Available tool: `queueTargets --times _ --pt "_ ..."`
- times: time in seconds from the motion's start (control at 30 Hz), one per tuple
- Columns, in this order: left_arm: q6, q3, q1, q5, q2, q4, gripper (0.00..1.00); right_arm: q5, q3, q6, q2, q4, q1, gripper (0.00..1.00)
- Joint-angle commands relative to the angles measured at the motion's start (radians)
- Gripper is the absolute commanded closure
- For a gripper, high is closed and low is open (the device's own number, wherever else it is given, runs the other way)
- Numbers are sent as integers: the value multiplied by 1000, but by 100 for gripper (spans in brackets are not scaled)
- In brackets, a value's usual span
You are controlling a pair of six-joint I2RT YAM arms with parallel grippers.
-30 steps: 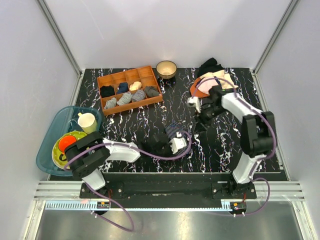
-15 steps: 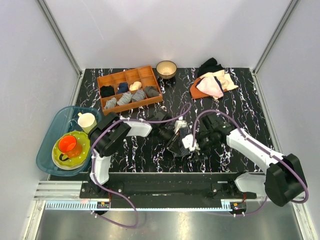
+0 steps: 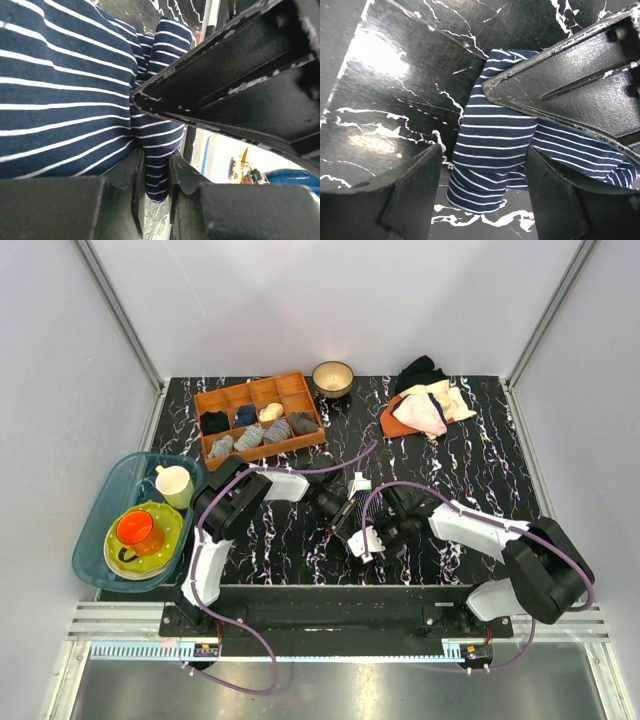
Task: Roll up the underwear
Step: Roll the underwear to the center of the board.
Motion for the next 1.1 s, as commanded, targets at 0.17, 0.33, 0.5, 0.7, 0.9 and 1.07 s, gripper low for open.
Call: queueTargets --times 0.17,0.33,0.5,0.7,0.9,1.07 --pt "-159 -108 20 -181 -125 243 63 79 33 54 114 4 23 57" --pt "-232 -286 60 -355 -362 466 52 84 55 111 113 -83 23 74" --pt "-164 -577 77 -540 -659 719 46 -19 116 178 96 -224 3 76" --pt "26 -875 17 -607 -906 1013 41 -211 297 218 232 -462 -110 76" --pt "343 -750 -182 -699 -901 731 36 -297 455 223 450 -623 -188 76" --pt "492 -569 -275 -747 -737 547 35 -315 523 224 548 -675 -219 75"
